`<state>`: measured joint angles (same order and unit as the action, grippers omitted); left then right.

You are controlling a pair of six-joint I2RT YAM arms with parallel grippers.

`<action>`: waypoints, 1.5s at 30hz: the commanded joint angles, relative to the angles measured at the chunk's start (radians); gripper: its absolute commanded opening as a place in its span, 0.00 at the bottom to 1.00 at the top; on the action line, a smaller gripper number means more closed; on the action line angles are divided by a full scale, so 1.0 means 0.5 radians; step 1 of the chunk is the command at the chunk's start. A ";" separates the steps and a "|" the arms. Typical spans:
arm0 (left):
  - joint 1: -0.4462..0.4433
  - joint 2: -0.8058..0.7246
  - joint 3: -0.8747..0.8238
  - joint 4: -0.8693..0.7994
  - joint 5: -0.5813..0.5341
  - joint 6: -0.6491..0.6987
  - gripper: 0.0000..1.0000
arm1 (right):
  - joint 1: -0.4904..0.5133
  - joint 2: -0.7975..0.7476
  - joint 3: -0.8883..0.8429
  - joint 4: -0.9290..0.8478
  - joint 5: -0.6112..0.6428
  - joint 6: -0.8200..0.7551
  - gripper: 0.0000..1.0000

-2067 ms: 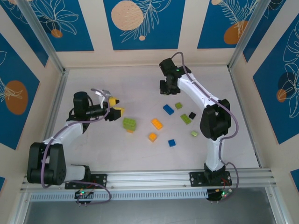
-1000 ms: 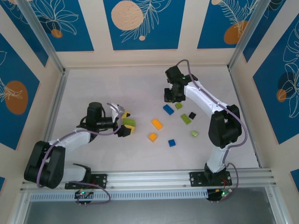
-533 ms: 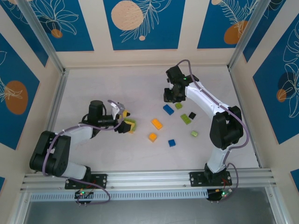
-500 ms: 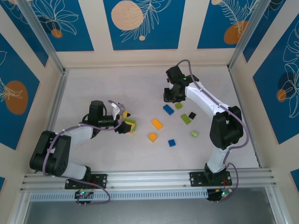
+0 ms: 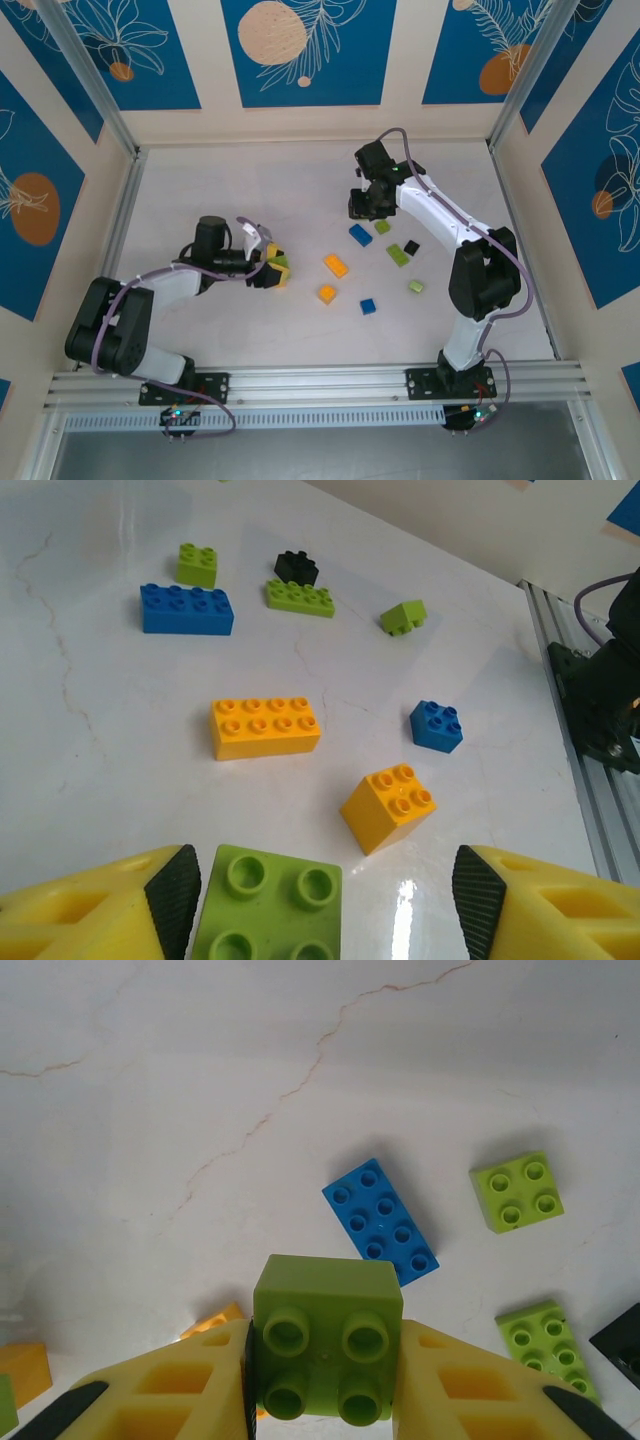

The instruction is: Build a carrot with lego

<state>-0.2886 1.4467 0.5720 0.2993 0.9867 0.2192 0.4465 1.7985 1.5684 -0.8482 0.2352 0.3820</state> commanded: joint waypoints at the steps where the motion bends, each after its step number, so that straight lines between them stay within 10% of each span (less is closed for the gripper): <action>1: -0.016 -0.099 -0.086 0.084 0.012 -0.006 0.71 | 0.027 -0.053 0.048 -0.009 -0.050 -0.034 0.35; 24: -0.131 -0.113 -0.110 0.048 -0.255 0.022 0.42 | 0.076 -0.107 0.056 -0.066 -0.035 -0.037 0.35; 45: -0.227 -0.062 -0.018 -0.164 -0.256 0.166 0.43 | 0.163 -0.056 0.133 -0.106 -0.006 -0.003 0.35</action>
<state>-0.3935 1.4029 0.5510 0.2508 0.8513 0.2729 0.5163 1.7756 1.5982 -0.8780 0.2359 0.3733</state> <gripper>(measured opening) 0.429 0.352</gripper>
